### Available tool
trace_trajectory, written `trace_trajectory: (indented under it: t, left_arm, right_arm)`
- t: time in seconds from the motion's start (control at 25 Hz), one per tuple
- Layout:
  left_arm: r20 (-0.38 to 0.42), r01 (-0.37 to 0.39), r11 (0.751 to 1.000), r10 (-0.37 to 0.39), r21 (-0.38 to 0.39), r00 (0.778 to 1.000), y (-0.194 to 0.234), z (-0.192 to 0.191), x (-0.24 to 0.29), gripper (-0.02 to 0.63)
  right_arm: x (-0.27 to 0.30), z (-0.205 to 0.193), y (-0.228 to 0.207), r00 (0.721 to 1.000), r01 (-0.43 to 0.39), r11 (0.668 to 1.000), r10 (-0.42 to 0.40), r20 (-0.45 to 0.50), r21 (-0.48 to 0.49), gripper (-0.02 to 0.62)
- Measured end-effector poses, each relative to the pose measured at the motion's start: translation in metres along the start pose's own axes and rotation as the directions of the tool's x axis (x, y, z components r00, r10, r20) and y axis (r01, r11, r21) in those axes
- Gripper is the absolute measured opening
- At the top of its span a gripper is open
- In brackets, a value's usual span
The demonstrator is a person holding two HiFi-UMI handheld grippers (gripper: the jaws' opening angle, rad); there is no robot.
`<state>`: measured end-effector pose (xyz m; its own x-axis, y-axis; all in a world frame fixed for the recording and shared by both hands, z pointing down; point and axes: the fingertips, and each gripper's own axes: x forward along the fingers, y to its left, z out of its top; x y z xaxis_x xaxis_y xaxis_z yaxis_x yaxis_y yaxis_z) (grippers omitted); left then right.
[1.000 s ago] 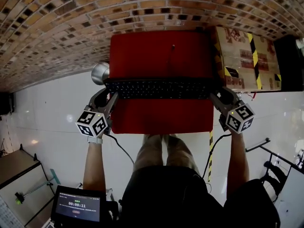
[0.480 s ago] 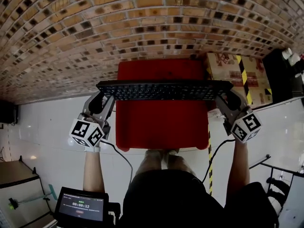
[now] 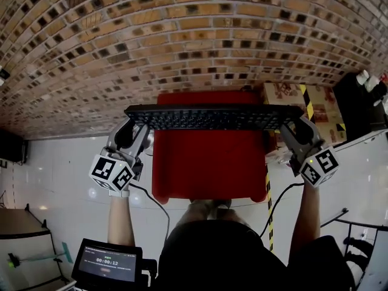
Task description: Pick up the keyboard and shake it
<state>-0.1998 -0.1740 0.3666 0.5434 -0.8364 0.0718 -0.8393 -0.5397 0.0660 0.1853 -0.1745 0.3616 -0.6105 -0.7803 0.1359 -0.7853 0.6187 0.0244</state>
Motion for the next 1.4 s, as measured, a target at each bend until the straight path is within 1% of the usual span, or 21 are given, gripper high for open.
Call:
trace_trajectory:
  t: [0.16,0.28,0.4,0.48,0.6,0.76,0.92,1.04,1.16,1.28,1.4]
  left_arm:
    - [0.014,-0.005,1.0,0.005,0.015,1.0,-0.007,0.012,-0.004,0.178]
    - [0.042,-0.008,1.0,0.007,0.023,0.999,-0.007,0.018,-0.007,0.179]
    - [0.065,-0.016,0.999,0.013,0.035,0.998,-0.009,0.034,-0.01,0.179]
    - [0.091,-0.023,0.999,0.018,0.048,0.996,-0.01,0.047,-0.012,0.18]
    - [0.156,-0.038,0.997,0.027,0.068,0.987,-0.009,0.069,-0.016,0.181]
    - [0.245,-0.052,0.995,0.029,0.089,0.969,-0.008,0.096,-0.024,0.183]
    - [0.324,-0.057,0.995,0.028,0.081,0.946,-0.007,0.11,-0.034,0.185]
    - [0.392,-0.055,0.997,0.028,0.059,0.92,-0.003,0.116,-0.043,0.187]
    - [0.458,-0.053,0.998,0.026,0.046,0.889,-0.002,0.123,-0.052,0.188]
    - [0.493,-0.048,0.998,0.024,0.035,0.869,0.0,0.128,-0.057,0.189]
    - [0.509,-0.048,0.999,0.029,0.023,0.861,0.003,0.13,-0.059,0.189]
  right_arm:
    - [-0.005,0.012,0.003,1.0,0.002,1.0,-0.001,0.016,-0.02,0.158]
    - [-0.009,0.022,0.005,0.999,0.006,0.999,-0.005,0.038,-0.04,0.16]
    - [-0.012,0.039,0.008,0.997,0.019,0.997,-0.013,0.071,-0.076,0.16]
    - [-0.015,0.053,0.011,0.995,0.03,0.994,-0.019,0.102,-0.109,0.16]
    - [-0.021,0.079,0.018,0.987,0.048,0.985,-0.021,0.16,-0.164,0.16]
    - [-0.031,0.115,0.028,0.971,0.088,0.964,-0.028,0.236,-0.249,0.16]
    - [-0.039,0.151,0.047,0.953,0.12,0.936,-0.016,0.301,-0.33,0.16]
    - [-0.045,0.177,0.066,0.939,0.145,0.91,-0.002,0.345,-0.389,0.16]
    - [-0.053,0.198,0.08,0.928,0.189,0.869,-0.006,0.373,-0.457,0.16]
    - [-0.059,0.211,0.09,0.921,0.213,0.83,0.006,0.39,-0.516,0.16]
    - [-0.06,0.217,0.095,0.918,0.218,0.812,0.017,0.396,-0.541,0.16]
